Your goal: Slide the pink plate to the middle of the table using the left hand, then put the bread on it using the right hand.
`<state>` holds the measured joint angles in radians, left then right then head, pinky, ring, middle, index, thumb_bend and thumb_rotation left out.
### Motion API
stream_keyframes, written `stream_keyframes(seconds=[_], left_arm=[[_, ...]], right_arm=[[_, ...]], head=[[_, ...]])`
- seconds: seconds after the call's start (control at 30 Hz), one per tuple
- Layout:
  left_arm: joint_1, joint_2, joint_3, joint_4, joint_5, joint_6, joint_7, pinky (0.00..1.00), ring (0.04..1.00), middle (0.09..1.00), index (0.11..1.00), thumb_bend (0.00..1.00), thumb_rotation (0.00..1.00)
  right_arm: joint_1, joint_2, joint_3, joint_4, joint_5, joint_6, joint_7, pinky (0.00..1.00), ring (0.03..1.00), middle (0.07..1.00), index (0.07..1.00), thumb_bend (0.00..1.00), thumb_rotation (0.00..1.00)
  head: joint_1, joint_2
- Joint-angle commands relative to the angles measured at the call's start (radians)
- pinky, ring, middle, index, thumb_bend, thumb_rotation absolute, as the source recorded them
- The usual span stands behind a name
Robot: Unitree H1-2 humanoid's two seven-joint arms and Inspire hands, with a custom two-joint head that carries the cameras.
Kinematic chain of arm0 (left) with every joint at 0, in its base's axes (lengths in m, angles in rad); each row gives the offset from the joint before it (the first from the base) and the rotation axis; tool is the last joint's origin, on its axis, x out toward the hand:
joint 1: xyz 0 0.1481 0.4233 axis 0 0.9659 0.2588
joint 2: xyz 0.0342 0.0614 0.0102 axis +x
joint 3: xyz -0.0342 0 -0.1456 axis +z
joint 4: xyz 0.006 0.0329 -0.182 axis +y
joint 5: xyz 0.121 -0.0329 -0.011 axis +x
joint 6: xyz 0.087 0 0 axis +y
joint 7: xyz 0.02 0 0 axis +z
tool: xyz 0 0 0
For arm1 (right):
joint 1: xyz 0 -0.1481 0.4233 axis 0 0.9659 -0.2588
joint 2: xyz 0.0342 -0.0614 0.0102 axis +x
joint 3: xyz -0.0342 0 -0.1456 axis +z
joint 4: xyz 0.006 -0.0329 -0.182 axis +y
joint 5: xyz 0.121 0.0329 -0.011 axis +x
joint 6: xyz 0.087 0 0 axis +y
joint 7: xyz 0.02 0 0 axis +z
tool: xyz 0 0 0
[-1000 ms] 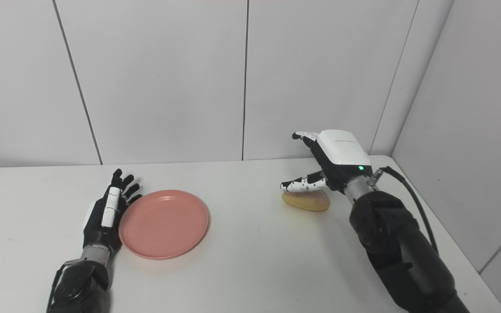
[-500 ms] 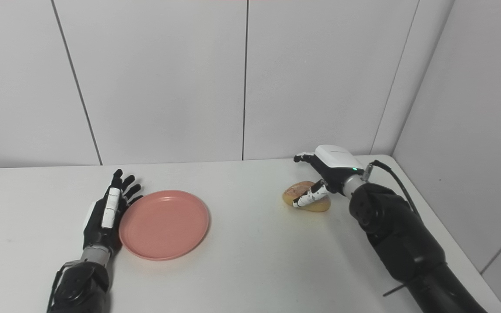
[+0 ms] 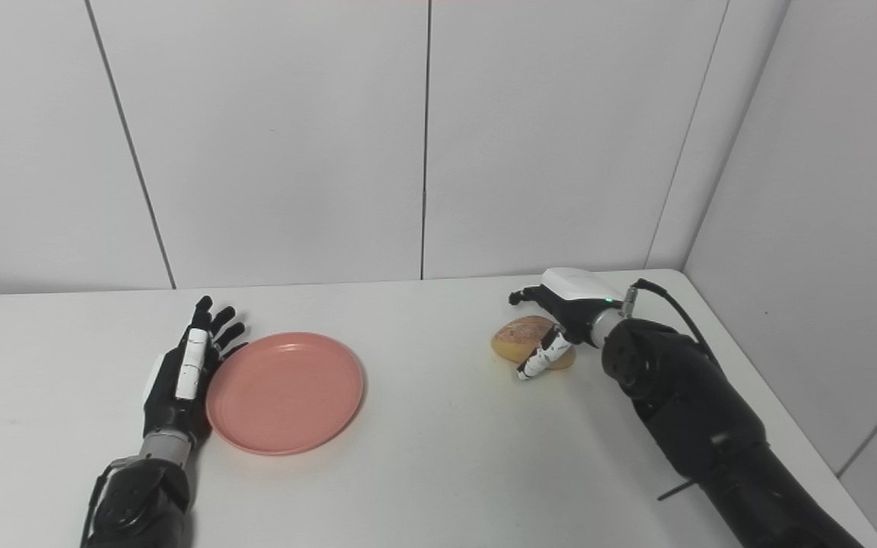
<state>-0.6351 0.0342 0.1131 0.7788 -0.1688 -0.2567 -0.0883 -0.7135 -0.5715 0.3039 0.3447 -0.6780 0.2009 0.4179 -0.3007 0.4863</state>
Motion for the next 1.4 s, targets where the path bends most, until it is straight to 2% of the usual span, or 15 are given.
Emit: stream_keyframes(seconds=[0.0, 0.37, 0.5, 0.6, 0.67, 0.87, 0.9, 0.93, 0.97, 1.0, 1.13, 1.37], left_arm=[[0.073, -0.030, -0.010, 0.046, 0.007, -0.006, 0.003, 0.79, 0.881, 0.916, 0.962, 0.99, 0.84], [0.083, -0.033, -0.010, 0.022, 0.003, 0.011, 0.000, 0.81, 0.893, 0.922, 0.968, 0.97, 0.84], [0.087, -0.032, -0.011, 0.014, 0.003, 0.017, -0.001, 0.81, 0.892, 0.922, 0.969, 0.97, 0.84], [0.090, -0.030, -0.012, 0.008, 0.004, 0.020, 0.000, 0.81, 0.892, 0.925, 0.972, 0.97, 0.84], [0.093, -0.030, -0.014, 0.004, 0.006, 0.023, 0.001, 0.81, 0.891, 0.927, 0.974, 0.97, 0.85], [0.095, -0.030, -0.015, 0.001, 0.003, 0.024, -0.001, 0.80, 0.893, 0.929, 0.971, 0.97, 0.84], [0.096, -0.030, -0.016, -0.001, 0.002, 0.026, -0.001, 0.80, 0.892, 0.929, 0.970, 0.97, 0.84], [0.097, -0.031, -0.016, -0.004, 0.003, 0.028, 0.000, 0.80, 0.892, 0.929, 0.970, 0.97, 0.84], [0.097, -0.031, -0.017, -0.006, 0.003, 0.029, 0.001, 0.80, 0.893, 0.929, 0.971, 0.97, 0.84], [0.097, -0.032, -0.017, -0.007, 0.003, 0.030, 0.002, 0.81, 0.893, 0.930, 0.971, 0.97, 0.84], [0.099, -0.031, -0.018, -0.011, 0.004, 0.036, 0.003, 0.81, 0.891, 0.930, 0.971, 0.96, 0.84], [0.099, -0.031, -0.017, -0.008, 0.001, 0.036, 0.002, 0.80, 0.885, 0.931, 0.967, 0.97, 0.84]], right_arm=[[-0.063, -0.030, -0.002, -0.011, -0.005, -0.027, -0.005, 0.66, 0.835, 0.875, 0.817, 1.00, 0.21], [-0.066, -0.033, 0.017, 0.032, 0.001, -0.046, -0.018, 0.62, 0.783, 0.831, 0.807, 1.00, 0.15], [-0.065, -0.029, 0.016, 0.052, 0.003, -0.062, -0.036, 0.60, 0.730, 0.779, 0.774, 1.00, 0.12], [-0.065, -0.024, 0.020, 0.067, -0.003, -0.066, -0.049, 0.57, 0.661, 0.710, 0.726, 0.97, 0.05], [-0.067, -0.022, 0.025, 0.073, -0.009, -0.063, -0.055, 0.55, 0.626, 0.682, 0.693, 0.93, 0.01], [-0.075, -0.020, 0.029, 0.102, -0.008, -0.092, -0.090, 0.48, 0.544, 0.615, 0.614, 0.85, 0.00], [-0.075, -0.020, 0.029, 0.106, -0.008, -0.098, -0.095, 0.45, 0.512, 0.540, 0.604, 0.68, 0.00], [-0.075, -0.020, 0.031, 0.112, -0.008, -0.107, -0.104, 0.44, 0.504, 0.522, 0.602, 0.64, 0.00], [-0.075, -0.020, 0.032, 0.117, -0.009, -0.114, -0.109, 0.42, 0.477, 0.484, 0.555, 0.57, 0.00], [-0.074, -0.020, 0.032, 0.121, -0.008, -0.124, -0.116, 0.41, 0.468, 0.471, 0.539, 0.55, 0.00], [-0.069, -0.019, 0.035, 0.124, -0.012, -0.146, -0.132, 0.35, 0.411, 0.453, 0.513, 0.53, 0.00], [-0.060, -0.024, 0.042, 0.101, -0.018, -0.149, -0.129, 0.36, 0.427, 0.471, 0.496, 0.53, 0.00]], head=[[0.002, 0.002], [0.014, 0.010], [0.016, 0.012], [0.017, 0.015], [0.018, 0.016], [0.021, 0.018], [0.021, 0.018], [0.021, 0.018], [0.021, 0.018], [0.021, 0.018], [0.022, 0.020], [0.021, 0.021]])
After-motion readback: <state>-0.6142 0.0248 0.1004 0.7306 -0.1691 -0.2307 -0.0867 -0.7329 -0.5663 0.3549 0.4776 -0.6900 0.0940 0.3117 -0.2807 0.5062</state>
